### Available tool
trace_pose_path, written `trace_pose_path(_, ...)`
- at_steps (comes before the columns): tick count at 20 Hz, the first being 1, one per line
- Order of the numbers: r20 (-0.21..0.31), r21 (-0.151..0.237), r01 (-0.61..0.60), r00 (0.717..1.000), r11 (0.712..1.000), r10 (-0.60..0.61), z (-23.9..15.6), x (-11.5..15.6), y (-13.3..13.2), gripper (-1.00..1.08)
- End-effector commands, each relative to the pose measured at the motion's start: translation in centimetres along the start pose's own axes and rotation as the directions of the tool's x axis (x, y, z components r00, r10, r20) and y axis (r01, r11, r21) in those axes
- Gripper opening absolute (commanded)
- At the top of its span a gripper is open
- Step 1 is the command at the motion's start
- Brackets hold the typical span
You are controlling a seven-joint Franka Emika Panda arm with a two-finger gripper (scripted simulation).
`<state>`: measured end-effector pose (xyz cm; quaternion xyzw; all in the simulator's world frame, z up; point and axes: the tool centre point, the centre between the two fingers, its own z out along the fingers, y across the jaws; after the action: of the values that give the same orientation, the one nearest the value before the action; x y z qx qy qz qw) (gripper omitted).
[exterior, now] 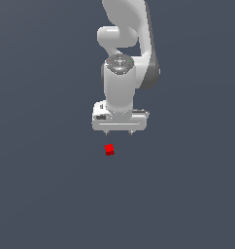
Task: Pick up the red cube and move it to a goal position.
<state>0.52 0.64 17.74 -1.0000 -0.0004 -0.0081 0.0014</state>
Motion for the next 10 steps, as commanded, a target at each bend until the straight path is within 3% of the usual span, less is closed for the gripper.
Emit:
trace_pose_path(1, 0.0, 0.0, 0.0, 1.0, 1.0, 0.0, 0.0, 0.0, 0.0, 1.0)
trace_pose_path(10, 0.003, 0.0, 0.043, 0.999, 0.999, -0.043, 2.8, -0.3, 0.8, 1.0)
